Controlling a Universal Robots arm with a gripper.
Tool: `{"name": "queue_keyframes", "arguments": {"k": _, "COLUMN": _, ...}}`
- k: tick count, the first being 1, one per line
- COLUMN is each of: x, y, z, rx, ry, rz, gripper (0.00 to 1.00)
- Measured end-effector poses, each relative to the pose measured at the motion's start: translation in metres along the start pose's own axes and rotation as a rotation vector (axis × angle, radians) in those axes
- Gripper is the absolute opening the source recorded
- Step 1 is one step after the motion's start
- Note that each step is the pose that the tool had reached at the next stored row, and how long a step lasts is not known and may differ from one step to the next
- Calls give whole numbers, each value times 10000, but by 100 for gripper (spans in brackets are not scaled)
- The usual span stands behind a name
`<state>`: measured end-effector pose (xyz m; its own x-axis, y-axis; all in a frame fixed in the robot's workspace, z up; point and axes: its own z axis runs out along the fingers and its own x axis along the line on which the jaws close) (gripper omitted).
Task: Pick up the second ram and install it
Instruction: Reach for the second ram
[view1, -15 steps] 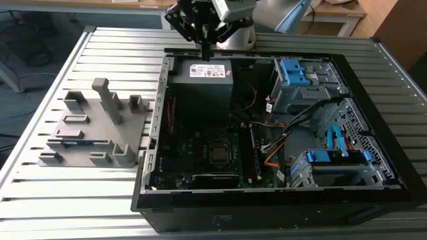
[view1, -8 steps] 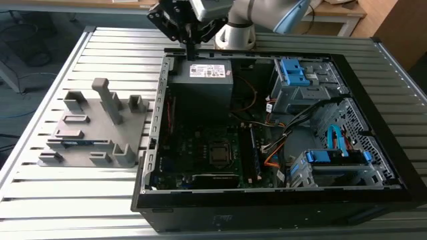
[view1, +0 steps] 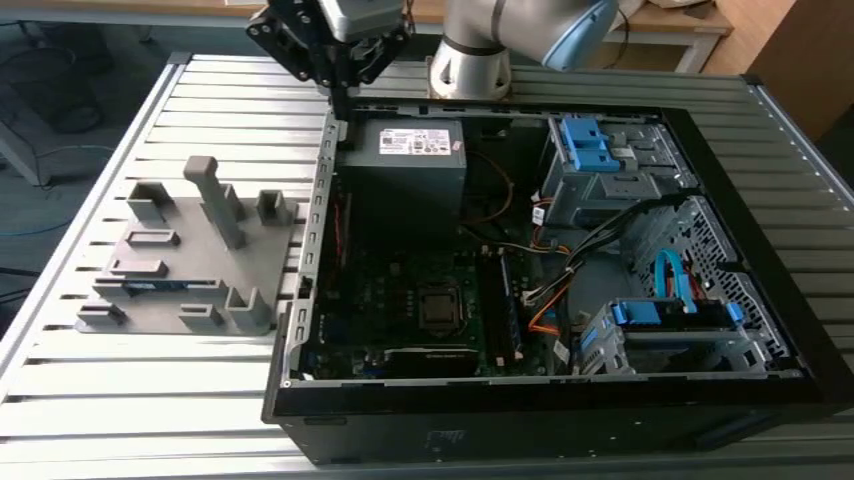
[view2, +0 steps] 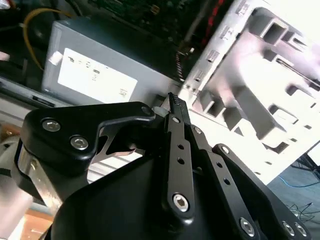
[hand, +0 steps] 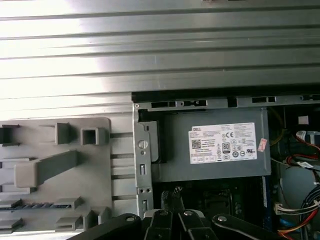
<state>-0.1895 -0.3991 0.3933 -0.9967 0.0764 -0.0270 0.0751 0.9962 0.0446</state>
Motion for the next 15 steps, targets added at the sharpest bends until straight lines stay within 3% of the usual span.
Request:
{"name": "queue_keyframes", "arguments": {"k": 7, "x": 303, "y": -36, "z": -10, "rx": -1, "ry": -16, "rz": -3, "gripper": 10}}
{"name": "queue_keyframes", "arguments": {"k": 15, "x": 521, "y": -67, "z": -17, "rx": -2, "ry": -25, "rz": -3, "gripper": 10}}
